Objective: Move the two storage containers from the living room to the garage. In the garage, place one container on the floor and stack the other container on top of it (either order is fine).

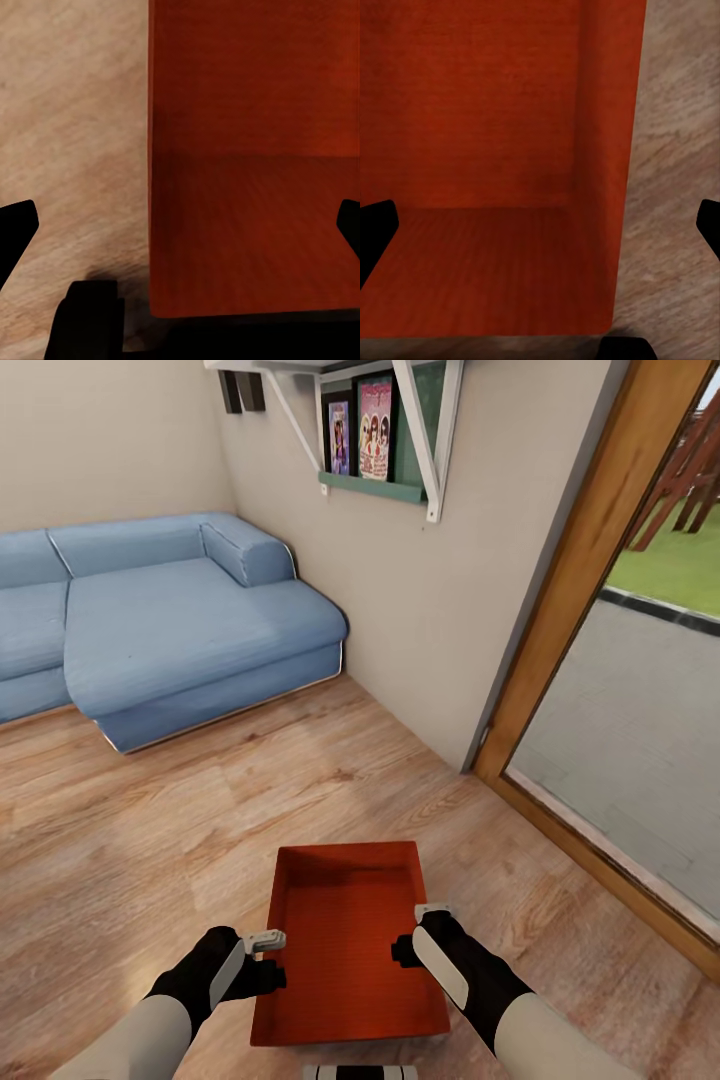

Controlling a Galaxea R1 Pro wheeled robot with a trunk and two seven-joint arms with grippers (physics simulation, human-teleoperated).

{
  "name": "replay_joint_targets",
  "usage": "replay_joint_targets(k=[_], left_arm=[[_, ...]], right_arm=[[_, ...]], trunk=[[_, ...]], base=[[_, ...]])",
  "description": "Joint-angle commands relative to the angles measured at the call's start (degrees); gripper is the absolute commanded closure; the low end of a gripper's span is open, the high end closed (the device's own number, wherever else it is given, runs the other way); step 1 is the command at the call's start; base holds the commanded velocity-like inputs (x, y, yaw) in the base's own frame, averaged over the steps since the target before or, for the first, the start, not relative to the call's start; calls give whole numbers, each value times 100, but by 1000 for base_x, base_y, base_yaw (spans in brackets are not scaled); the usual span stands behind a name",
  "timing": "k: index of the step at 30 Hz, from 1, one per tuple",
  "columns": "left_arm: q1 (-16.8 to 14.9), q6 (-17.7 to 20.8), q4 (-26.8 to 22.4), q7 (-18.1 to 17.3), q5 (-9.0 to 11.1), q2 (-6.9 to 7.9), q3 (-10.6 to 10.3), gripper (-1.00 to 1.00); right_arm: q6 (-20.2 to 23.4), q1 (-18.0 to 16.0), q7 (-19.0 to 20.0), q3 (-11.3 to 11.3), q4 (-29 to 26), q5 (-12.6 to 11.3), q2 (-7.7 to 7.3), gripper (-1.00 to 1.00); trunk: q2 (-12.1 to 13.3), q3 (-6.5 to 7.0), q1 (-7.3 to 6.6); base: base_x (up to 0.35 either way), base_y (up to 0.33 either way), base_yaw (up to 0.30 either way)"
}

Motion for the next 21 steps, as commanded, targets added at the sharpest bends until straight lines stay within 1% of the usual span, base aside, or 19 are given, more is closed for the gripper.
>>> replay_joint_targets(k=[1,11,19,21], left_arm=[[-1,31,-8,1,20,-6,32,-100],[-1,31,-8,4,20,-1,37,-100],[-1,31,-8,-1,20,-3,32,-100],[-1,31,-8,-2,20,-1,32,-100]], right_arm=[[6,-5,-57,24,-5,-60,-4,-100],[3,-5,-57,24,8,-59,-6,-100],[2,-5,-57,24,13,-59,-6,-100],[-1,-5,-57,24,12,-59,-6,-100]], trunk=[[-2,-6,-1],[-2,-9,-1],[-323,-152,175],[-323,-152,175]], base=[[0,0,0],[0,0,0],[0,0,0],[0,0,0]])
